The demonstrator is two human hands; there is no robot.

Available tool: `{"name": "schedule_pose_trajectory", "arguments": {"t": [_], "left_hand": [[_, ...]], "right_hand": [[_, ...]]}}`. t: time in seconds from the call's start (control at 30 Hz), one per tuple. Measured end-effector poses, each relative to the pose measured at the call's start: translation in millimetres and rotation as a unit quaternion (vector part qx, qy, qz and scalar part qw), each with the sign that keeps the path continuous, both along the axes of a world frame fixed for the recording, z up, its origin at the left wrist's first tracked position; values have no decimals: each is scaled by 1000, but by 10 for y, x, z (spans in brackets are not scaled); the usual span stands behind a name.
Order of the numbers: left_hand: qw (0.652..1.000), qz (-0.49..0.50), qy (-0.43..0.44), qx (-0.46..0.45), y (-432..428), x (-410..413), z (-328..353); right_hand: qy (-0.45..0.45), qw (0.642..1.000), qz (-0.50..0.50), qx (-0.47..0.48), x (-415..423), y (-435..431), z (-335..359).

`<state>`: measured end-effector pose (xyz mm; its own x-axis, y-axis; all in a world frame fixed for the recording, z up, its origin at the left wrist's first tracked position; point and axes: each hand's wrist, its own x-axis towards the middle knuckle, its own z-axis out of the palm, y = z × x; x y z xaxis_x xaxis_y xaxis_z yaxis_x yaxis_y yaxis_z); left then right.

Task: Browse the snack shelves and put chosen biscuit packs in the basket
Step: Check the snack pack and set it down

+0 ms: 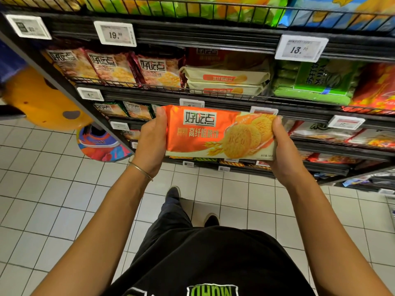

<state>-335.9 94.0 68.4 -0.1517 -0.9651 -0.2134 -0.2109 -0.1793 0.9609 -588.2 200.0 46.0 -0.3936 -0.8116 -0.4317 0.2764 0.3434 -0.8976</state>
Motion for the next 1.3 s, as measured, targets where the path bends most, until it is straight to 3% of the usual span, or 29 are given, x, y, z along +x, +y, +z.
{"name": "schedule_pose_trajectory", "arguments": {"t": [0.3, 0.47, 0.73, 1.0, 1.3], "left_hand": [[998, 1, 49, 29, -32, 68, -66], [992, -12, 103, 72, -23, 102, -92], [983, -3, 122, 137, -1, 102, -61], [972, -49, 153, 174, -18, 154, -26], [943, -64, 199, 258, -22, 97, 76]], "right_hand": [[-44, 999, -22, 5, -43, -6, 9], [58, 998, -20, 27, -70, -25, -18], [28, 995, -73, 59, -28, -45, -57], [-53, 996, 57, -30, -12, -3, -69], [-194, 976, 98, 27, -46, 103, -221]]}}
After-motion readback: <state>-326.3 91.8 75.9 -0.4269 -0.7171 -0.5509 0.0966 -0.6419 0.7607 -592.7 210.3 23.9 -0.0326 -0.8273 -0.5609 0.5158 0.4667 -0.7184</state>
